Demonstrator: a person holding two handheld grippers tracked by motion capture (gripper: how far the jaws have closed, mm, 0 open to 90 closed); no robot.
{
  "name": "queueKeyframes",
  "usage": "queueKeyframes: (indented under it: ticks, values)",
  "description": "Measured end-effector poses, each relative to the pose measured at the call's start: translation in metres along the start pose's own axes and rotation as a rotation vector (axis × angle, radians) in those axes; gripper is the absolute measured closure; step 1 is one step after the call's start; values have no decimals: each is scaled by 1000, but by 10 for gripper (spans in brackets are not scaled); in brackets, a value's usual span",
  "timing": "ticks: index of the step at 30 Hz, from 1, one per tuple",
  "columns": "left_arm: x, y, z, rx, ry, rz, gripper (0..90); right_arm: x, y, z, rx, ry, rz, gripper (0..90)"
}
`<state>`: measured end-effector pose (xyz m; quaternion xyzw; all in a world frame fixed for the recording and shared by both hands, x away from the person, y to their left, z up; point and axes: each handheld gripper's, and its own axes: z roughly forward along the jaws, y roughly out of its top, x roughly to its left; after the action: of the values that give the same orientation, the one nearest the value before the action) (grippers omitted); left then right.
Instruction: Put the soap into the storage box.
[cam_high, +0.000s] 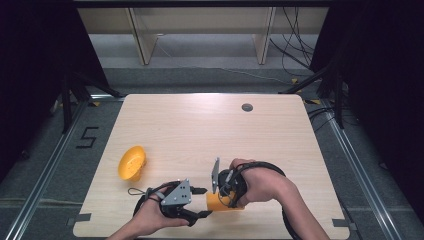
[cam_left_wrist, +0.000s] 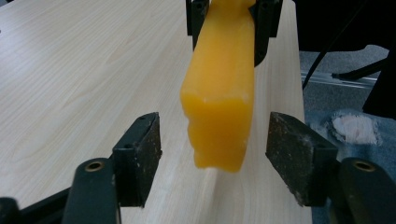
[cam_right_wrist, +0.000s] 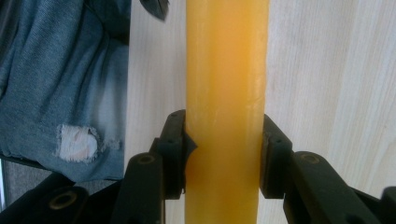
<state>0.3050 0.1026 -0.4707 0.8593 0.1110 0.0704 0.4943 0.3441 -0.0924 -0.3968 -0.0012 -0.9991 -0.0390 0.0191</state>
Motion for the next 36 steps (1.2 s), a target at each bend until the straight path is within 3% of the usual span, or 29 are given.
queueKeyframes:
  ticks: [1, 2, 3, 4, 5, 7, 8, 9, 10, 11, 12, 13, 16, 19, 21, 23, 24, 26, 27, 29, 31, 32, 33, 35, 36]
  values:
    - [0, 0, 1, -7, -9, -2, 372, -3, 1, 1, -19, 0, -39, 618]
    - [-2, 1, 3, -17, -8, -8, 379, -2, 2, 1, -15, -2, -28, 619]
    - [-1, 2, 4, -13, -23, 4, 388, -2, 2, 1, -11, 7, -25, 618]
    - [-2, 2, 5, -15, -13, 9, 399, -3, 3, 1, -18, -6, -51, 618]
    - [-1, 3, 5, -5, -9, 32, 409, -3, 3, 2, -18, 5, -41, 619]
    - [-1, 4, 6, 2, -18, 17, 424, -4, 4, 2, -25, 8, -73, 619]
    - [1, 5, 6, 11, -15, 37, 438, -1, 4, 2, -20, 2, -41, 618]
    - [2, 5, 7, 4, -29, 40, 453, -2, 5, 2, -19, 11, -53, 618]
    - [2, 6, 7, -2, -30, 45, 467, 0, 6, 2, -22, 15, -35, 618]
    - [1, 6, 8, -5, -36, 36, 483, 0, 6, 2, -26, -4, -72, 618]
    - [-1, 6, 8, -4, -36, 37, 499, 2, 7, 1, -18, 9, -47, 618]
    - [-1, 6, 9, -10, -50, 37, 514, 3, 7, 1, -23, -1, -52, 618]
    - [-1, 7, 10, -10, -70, 39, 549, 2, 9, 2, -36, -7, -102, 618]
    - [-1, 9, 11, 2, -69, 46, 573, 5, 11, 2, -31, -1, -79, 618]
    - [0, 9, 11, 6, -76, 42, 581, 3, 12, 2, -35, -16, -118, 618]
    - [1, 9, 11, 0, -80, 25, 591, 4, 12, 2, -34, -21, -114, 618]
    - [1, 9, 10, -3, -78, 21, 594, 6, 11, 2, -25, -18, -83, 617]
    - [1, 11, 9, 1, -78, 16, 599, 4, 11, 2, -43, -25, -122, 616]
    - [1, 11, 9, 0, -84, 13, 602, 6, 11, 2, -41, -17, -100, 614]
    - [-1, 13, 8, 10, -46, 14, 604, 6, 10, 1, -52, -32, -93, 600]
    - [-2, 12, 6, 40, -9, 21, 605, 4, 7, -2, -78, -55, -88, 517]
    - [-2, 10, 5, 43, 0, 10, 605, 5, 4, -2, -88, -52, -63, 492]
    - [-3, 9, 5, 36, 12, -11, 605, 2, 2, -3, -96, -57, -79, 469]
    - [-1, 8, -1, 58, 31, -16, 605, 1, -6, -5, -145, -103, -86, 434]
    - [-1, 7, -2, 44, 43, -32, 605, 3, -11, -8, -154, -110, -26, 429]
